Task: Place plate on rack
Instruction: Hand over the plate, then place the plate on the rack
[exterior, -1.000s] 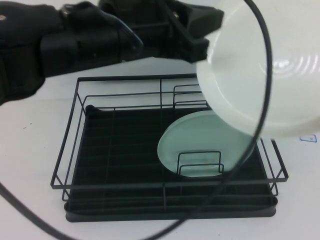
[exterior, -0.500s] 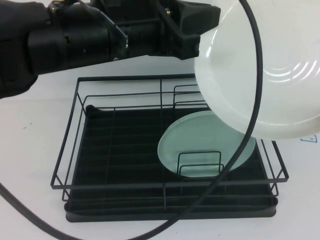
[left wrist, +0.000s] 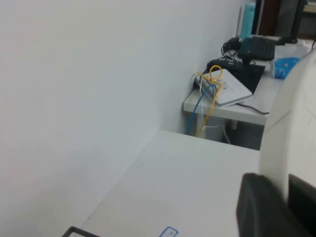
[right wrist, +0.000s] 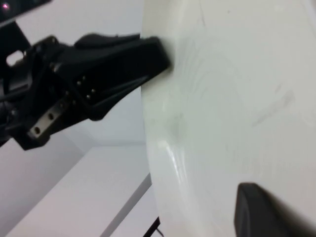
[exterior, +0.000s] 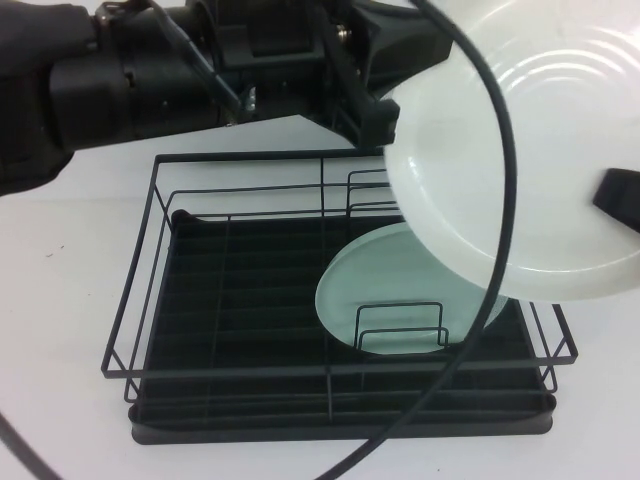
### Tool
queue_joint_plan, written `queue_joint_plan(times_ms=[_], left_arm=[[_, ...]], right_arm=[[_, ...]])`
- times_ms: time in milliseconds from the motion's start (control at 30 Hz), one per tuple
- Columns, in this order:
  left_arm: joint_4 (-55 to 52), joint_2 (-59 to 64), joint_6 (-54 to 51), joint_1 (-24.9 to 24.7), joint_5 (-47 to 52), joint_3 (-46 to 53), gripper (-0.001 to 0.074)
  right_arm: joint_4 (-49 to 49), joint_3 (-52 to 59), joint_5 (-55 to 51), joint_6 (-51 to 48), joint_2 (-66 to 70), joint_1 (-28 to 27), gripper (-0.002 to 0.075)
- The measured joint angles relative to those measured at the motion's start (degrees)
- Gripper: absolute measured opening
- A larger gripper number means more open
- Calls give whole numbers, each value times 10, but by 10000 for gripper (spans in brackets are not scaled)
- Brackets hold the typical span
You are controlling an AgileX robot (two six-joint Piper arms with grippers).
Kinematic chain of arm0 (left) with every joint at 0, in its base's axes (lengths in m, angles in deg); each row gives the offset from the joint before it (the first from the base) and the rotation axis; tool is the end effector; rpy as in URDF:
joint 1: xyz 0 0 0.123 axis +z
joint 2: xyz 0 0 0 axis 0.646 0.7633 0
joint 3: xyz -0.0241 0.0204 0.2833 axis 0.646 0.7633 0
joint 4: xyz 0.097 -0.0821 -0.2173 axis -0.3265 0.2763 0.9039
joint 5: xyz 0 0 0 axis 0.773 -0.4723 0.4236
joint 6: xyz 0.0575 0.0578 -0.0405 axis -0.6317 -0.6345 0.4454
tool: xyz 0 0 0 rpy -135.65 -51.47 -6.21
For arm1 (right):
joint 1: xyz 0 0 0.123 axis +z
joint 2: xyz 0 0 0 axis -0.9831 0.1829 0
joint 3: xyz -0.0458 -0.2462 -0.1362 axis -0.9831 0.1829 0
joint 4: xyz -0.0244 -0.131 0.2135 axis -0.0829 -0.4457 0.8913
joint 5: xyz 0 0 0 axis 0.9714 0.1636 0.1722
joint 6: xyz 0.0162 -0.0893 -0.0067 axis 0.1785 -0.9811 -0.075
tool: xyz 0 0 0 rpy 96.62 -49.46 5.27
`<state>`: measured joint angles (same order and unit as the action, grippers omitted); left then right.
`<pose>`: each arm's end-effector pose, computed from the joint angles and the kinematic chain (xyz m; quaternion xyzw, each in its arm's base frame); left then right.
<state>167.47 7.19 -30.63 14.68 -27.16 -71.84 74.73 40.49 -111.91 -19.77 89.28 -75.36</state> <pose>0.2717 -0.1908 0.4254 0.3847 0.6133 -0.3503 0.5943 0.1719 0.0739 0.3302 -0.0823 0.7308 0.4374 0.5176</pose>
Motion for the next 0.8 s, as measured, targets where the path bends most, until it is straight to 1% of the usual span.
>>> queue_joint_plan(times_ms=[67, 133, 167, 200, 233, 300, 400, 467, 533, 633, 700, 800], left_arm=[[5, 0, 4, 0, 7, 0, 316], [10, -1, 4, 0, 19, 0, 457], [11, -4, 2, 0, 31, -1, 506], [11, -9, 2, 1, 36, -1, 523], [10, -16, 2, 1, 37, -1, 514], [8, -35, -1, 10, 34, -1, 459], [5, -70, -5, 35, 30, -1, 311], [-10, -101, 15, 60, 30, -1, 155], [-42, -133, 50, 84, 34, -1, 3], [-100, -177, 55, 108, 54, 0, 1], [-151, -207, 55, 108, 51, 1, 1], [-240, -257, 66, 108, 30, 16, 1]], right_arm=[[-1, -8, -13, -12, 11, 0, 160], [-3, -14, -18, -31, 13, 0, 159], [-3, -19, -18, -41, 13, 0, 158], [-3, -23, -15, -53, 13, 0, 158], [-3, -27, -12, -64, 13, 0, 158], [-3, -34, 13, -92, 13, 0, 158], [-4, -46, 73, -130, 13, 1, 158], [-9, -59, 130, -156, 13, 1, 158], [-36, -80, 160, -174, 13, 1, 158], [-115, -121, 169, -186, 15, 1, 157], [-189, -160, 166, -180, 20, 1, 156], [-303, -226, 146, -124, 34, 1, 156]])
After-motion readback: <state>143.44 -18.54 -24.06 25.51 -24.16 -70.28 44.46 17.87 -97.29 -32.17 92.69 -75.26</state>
